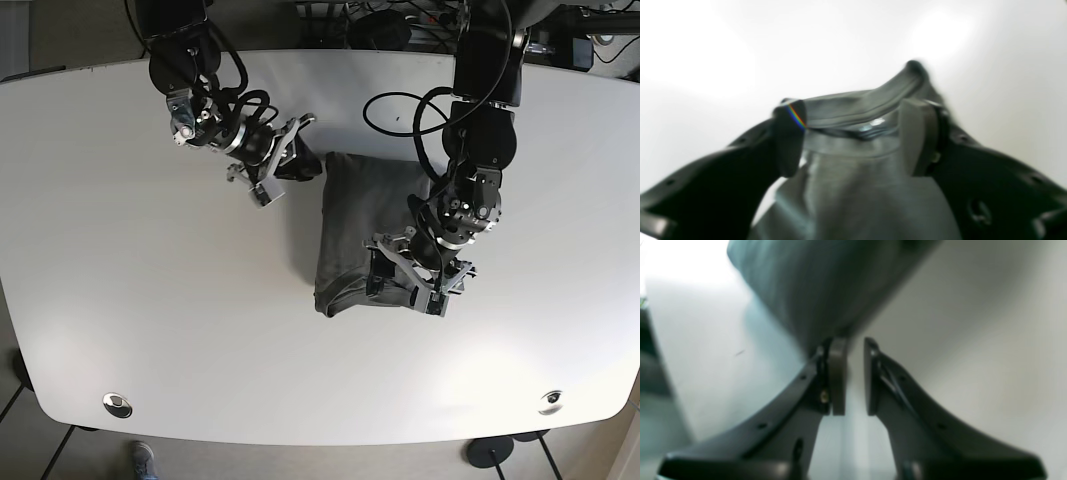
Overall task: Fold the T-shirt properly
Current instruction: 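Carry the folded grey bundle to the table edge with the left gripper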
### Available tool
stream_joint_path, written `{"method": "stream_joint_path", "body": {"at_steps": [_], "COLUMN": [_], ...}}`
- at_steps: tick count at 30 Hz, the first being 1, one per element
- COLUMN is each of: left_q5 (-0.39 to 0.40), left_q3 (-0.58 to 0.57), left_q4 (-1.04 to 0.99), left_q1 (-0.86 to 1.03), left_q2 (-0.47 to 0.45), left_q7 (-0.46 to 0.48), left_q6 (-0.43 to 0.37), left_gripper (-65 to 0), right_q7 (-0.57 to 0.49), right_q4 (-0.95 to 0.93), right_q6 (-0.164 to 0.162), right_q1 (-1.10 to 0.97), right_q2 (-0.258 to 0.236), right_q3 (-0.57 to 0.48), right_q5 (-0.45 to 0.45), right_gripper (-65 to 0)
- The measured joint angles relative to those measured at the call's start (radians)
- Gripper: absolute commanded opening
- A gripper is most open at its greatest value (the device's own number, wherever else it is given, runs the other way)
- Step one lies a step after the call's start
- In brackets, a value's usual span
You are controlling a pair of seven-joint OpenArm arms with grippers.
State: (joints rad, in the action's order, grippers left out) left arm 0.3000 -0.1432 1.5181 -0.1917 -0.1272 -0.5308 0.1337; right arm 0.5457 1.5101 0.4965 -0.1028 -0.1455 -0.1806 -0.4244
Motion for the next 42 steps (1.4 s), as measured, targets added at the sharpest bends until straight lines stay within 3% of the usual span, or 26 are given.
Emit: {"method": "stream_joint_path", "body": {"at_steps": [3, 5, 9, 13, 15, 20, 28, 34, 38, 42], "left_q5": [-0.020, -0.100, -0.159, -0.130, -0.113, -0.087, -0.059, -0.125, -0.171, -0.173], "left_q3": [-0.073, -0.135, -0.217, -0.145, -0.119, 0.075, 0.230, 0.234, 0.232, 0.228], "left_q4": [-0.001, -0.047, -0.189, -0.283, -0.304, -0.400, -0.672, -0.953, -0.900, -0.776], "left_q1": [0.015, 0.026, 0.067, 0.061, 0.061, 0.051, 0.055, 0.076, 0.082, 0.087], "left_q2": [0.006, 0.014, 0.014, -0.037, -0.100, -0.231, -0.567, -0.766, -0.788, -0.777], "left_q7": [0.000, 0.016, 0.159, 0.256, 0.280, 0.204, 0.216, 0.407, 0.365, 0.365], "left_q6": [-0.010, -0.011, -0.009, 0.040, 0.121, 0.375, 0.561, 0.574, 0.570, 0.571], "left_gripper": [-21.0, -21.0, -21.0, -21.1, -21.1, -21.1, -21.1, -21.1, -21.2, -28.2], "right_q7": [-0.003, 0.000, 0.000, 0.000, 0.000, 0.000, 0.006, 0.004, 0.004, 0.004], "right_q4": [0.000, 0.000, 0.000, 0.034, 0.043, 0.043, 0.062, 0.106, 0.106, 0.106], "right_q6": [-0.004, 0.000, 0.000, 0.001, 0.000, 0.000, 0.000, 0.000, 0.000, 0.000], "right_q1": [0.006, 0.005, 0.006, 0.004, 0.004, 0.003, 0.002, 0.000, 0.000, 0.000], "right_q2": [-0.006, 0.002, 0.001, 0.002, 0.001, 0.001, 0.001, -0.001, -0.001, -0.001], "right_q3": [0.032, 0.031, 0.038, 0.038, 0.038, 0.038, 0.038, 0.038, 0.038, 0.038], "right_q5": [0.002, 0.002, -0.001, -0.002, -0.001, -0.001, 0.002, 0.002, 0.002, 0.002], "right_gripper": [-57.1, -57.1, -57.1, -57.1, -57.1, -57.1, -57.1, -57.1, -57.1, -57.1]}}
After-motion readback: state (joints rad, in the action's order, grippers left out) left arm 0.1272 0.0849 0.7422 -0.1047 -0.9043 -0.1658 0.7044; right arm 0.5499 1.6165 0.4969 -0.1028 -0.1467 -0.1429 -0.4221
